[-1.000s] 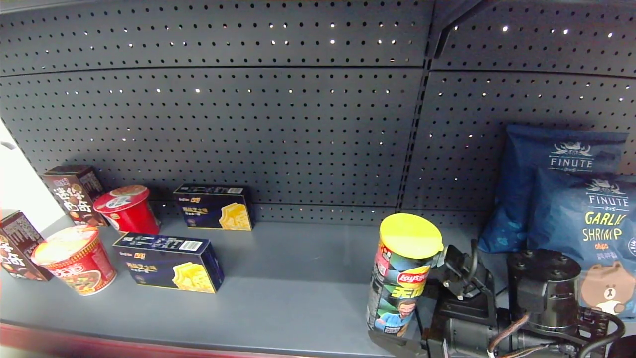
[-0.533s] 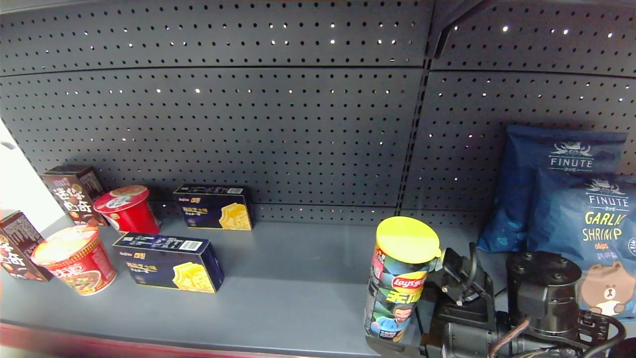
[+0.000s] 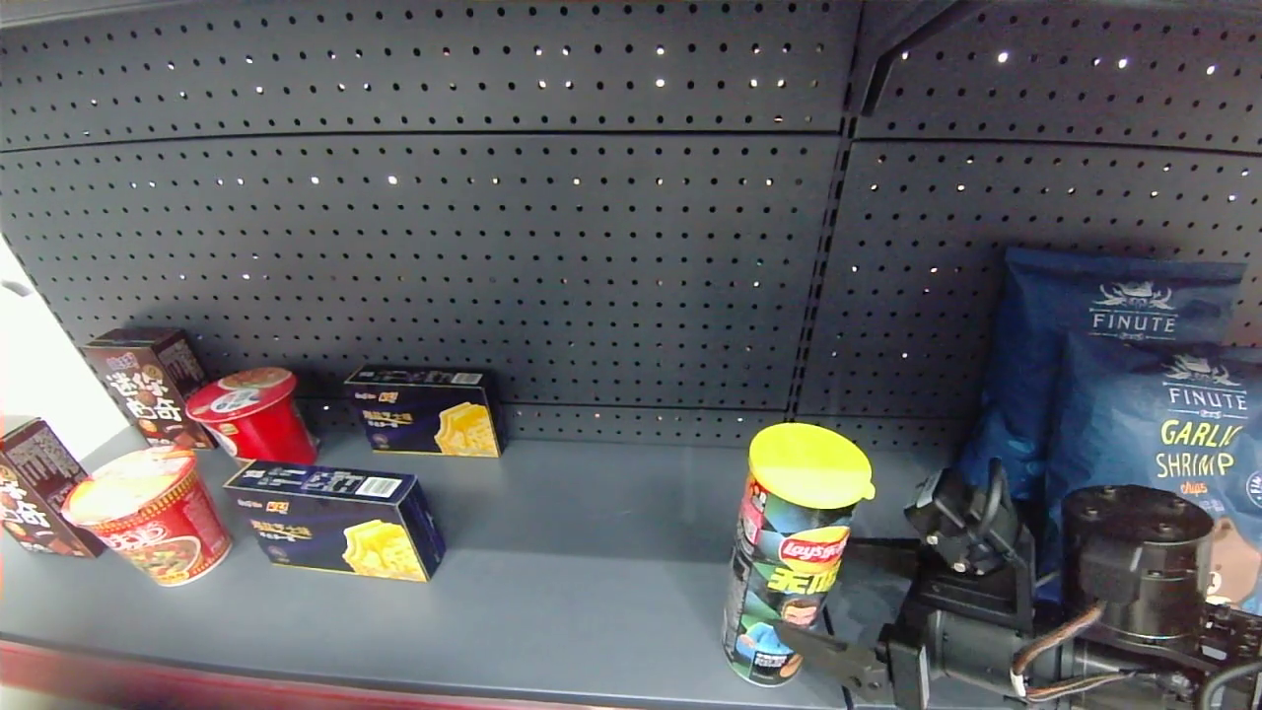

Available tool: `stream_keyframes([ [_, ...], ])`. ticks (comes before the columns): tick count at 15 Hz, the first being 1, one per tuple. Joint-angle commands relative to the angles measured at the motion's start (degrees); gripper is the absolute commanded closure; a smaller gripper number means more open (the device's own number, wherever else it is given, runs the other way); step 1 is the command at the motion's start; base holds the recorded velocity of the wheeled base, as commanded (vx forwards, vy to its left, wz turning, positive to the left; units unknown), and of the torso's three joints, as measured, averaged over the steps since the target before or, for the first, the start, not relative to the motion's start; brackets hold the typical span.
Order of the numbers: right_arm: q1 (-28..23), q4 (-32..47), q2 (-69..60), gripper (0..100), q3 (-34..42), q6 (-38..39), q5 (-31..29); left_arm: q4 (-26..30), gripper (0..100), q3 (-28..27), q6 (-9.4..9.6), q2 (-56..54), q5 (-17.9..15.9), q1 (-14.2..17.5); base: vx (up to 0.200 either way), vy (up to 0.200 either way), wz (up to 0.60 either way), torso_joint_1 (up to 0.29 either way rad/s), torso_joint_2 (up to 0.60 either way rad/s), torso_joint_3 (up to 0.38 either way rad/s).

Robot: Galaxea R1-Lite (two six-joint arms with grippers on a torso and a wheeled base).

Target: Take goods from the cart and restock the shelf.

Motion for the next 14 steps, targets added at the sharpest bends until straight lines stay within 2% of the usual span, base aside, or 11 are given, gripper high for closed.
stream_keyframes([
  [1,-0.3,0.3,-5.2,0,2.7,0.1,0.1,-0.1,100,0.3,-0.04,-0.2,0.0,0.0,0.0,0.0,0.0,0.0,0.0,0.0],
  [7,0.5,0.3,-14.5,0,12.2,0.1,0.2,-0.1,100,0.1,0.05,-0.2,-0.1,-0.1,0.0,0.0,0.0,0.0,0.0,0.0],
  [9,-0.8,0.3,-16.6,0,13.4,0.2,-0.1,-0.1,100,0.1,0.05,-0.2,-0.1,-0.1,0.0,0.0,0.0,0.0,0.0,0.0],
  [11,-4.5,0.4,-18.6,0,12.8,0.1,-1.1,-0.2,100,-0.1,0.05,-0.2,-0.1,-0.1,0.0,0.0,0.0,0.0,0.0,0.0],
  [12,-5.0,0.5,-19.1,0,12.4,0.1,-2.9,-0.4,100,-0.5,0.05,-0.1,-0.1,-0.2,0.0,0.0,0.0,0.0,0.0,0.0],
  [13,-5.0,2.5,-21.0,0,10.7,0.0,-8.7,-0.7,100,-1.9,0.31,0.3,-0.3,-0.3,0.0,0.0,0.0,0.0,0.0,0.0],
  [14,-5.1,5.0,-23.4,0,9.9,0.0,-10.4,-0.7,100,-3.0,0.49,0.5,-0.7,-0.5,0.0,0.0,0.0,0.0,0.0,0.0],
])
